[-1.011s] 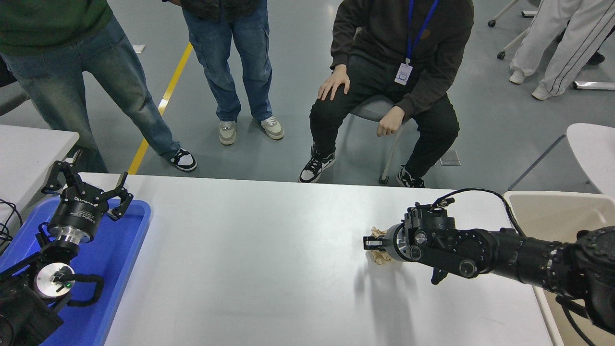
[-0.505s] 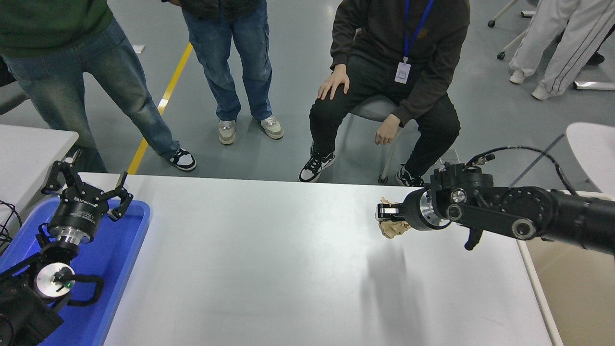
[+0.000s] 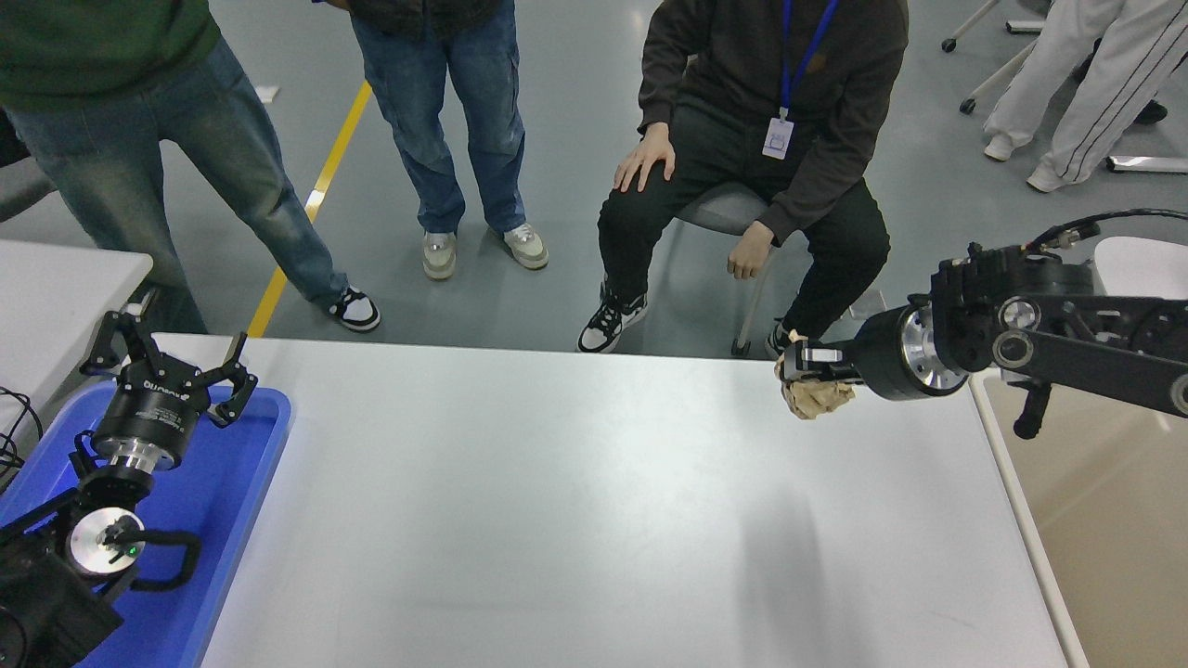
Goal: Clean the table surface
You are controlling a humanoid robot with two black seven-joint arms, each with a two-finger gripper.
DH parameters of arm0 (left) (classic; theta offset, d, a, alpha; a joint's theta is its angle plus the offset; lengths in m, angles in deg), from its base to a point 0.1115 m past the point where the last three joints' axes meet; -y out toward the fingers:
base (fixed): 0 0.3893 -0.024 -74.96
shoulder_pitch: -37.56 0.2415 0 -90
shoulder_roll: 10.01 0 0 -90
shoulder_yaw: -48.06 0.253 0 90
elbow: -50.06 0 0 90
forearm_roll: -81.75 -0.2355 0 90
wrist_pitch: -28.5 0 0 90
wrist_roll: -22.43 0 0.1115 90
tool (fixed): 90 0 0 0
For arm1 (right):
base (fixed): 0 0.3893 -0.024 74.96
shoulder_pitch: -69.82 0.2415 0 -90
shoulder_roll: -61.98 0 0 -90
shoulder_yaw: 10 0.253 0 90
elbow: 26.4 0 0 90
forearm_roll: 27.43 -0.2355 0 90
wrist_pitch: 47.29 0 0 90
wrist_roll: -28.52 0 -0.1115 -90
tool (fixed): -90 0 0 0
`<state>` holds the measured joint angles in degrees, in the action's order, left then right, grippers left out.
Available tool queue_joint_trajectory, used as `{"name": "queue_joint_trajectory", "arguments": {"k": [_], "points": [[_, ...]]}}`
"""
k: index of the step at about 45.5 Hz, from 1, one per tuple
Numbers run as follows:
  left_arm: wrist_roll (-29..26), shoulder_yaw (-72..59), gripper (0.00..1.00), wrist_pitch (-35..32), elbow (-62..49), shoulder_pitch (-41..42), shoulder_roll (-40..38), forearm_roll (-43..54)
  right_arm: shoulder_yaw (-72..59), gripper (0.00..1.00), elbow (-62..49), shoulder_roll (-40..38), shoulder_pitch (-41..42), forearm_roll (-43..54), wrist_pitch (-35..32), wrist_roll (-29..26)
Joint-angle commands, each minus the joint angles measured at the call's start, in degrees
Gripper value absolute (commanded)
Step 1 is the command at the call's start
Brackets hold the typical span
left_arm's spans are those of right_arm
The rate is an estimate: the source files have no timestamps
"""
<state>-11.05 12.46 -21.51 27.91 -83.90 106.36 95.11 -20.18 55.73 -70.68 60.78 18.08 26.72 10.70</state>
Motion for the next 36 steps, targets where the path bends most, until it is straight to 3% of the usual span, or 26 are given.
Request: {"name": "queue_joint_trajectory", "arguments": {"k": [1, 27, 36], "points": [[0.0, 0.0, 1.00, 0.0, 0.0, 0.0, 0.0, 0.0, 0.2, 0.00, 4.2, -5.6, 1.9, -0.6, -0.9, 0.1], [0.0, 0.0, 1.00, 0.0, 0.0, 0.0, 0.0, 0.0, 2.1, 0.00, 5.8, -16.1, 3.0, 0.6, -3.4, 0.2], [0.0, 0.0, 1.00, 0.0, 0.0, 0.0, 0.0, 0.0, 1.9, 0.00, 4.3, -22.0, 1.5, 7.8, -3.3, 5.1]]}}
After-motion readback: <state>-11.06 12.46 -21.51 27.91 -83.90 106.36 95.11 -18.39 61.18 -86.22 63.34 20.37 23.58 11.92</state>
